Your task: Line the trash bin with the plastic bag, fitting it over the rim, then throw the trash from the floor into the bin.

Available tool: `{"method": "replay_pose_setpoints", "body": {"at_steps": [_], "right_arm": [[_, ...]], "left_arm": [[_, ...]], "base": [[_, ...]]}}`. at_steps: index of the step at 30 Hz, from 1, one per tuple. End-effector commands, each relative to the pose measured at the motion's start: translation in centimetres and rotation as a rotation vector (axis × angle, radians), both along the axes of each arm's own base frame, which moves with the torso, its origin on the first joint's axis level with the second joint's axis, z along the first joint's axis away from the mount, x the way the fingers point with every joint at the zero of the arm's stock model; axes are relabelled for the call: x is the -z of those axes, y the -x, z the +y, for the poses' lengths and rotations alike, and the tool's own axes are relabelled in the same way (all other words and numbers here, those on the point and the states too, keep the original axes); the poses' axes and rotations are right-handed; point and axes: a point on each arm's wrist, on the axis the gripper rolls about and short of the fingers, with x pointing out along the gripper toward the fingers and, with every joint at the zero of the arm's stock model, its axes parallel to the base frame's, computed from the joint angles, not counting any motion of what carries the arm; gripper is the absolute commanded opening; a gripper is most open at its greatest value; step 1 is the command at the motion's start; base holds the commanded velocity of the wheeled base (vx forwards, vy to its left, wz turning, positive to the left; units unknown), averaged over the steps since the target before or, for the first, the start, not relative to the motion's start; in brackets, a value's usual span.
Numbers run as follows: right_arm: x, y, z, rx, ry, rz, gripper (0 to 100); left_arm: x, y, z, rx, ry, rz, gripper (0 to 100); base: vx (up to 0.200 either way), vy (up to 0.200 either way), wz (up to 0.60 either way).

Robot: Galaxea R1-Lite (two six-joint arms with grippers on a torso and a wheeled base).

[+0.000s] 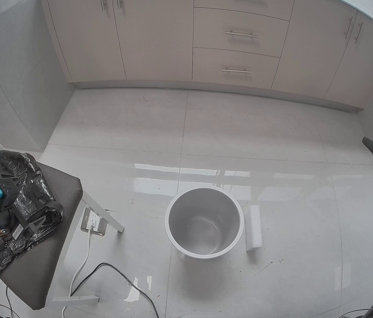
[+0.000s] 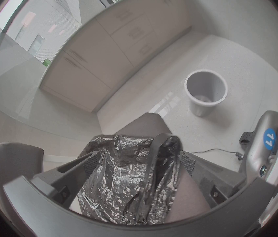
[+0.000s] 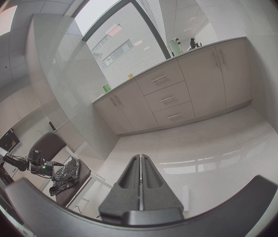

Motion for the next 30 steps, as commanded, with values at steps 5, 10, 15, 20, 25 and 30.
{"method": "replay_pose_setpoints", "body": {"at_steps": [5, 10, 15, 20, 25, 30], "right_arm": [[0.3, -0.6, 0.2, -0.005, 0.004, 0.022, 0], [0.5, -0.7, 0.3, -0.007, 0.005, 0.03, 0], [0.4, -0.6, 0.3, -0.011, -0.016, 0.034, 0], [0.4, -0.7, 0.3, -0.013, -0.028, 0.038, 0], [0.4, -0.7, 0.3, -0.014, -0.028, 0.041, 0], [0.4, -0.7, 0.3, -0.014, -0.029, 0.04, 0]], "left_arm": [[1.6, -3.9, 1.2, -0.095, -0.044, 0.105, 100], [1.8, -4.2, 1.2, -0.094, -0.045, 0.117, 100], [2.6, -5.3, 1.3, -0.099, -0.041, 0.154, 100], [3.0, -6.2, 1.3, -0.1, -0.039, 0.138, 100], [3.3, -6.9, 1.3, -0.101, -0.04, 0.132, 100], [3.4, -7.6, 1.4, -0.115, -0.047, 0.106, 100]], "base": [[0.0, 0.0, 0.0], [0.0, 0.0, 0.0], [0.0, 0.0, 0.0], [0.0, 0.0, 0.0], [0.0, 0.0, 0.0], [0.0, 0.0, 0.0]]}}
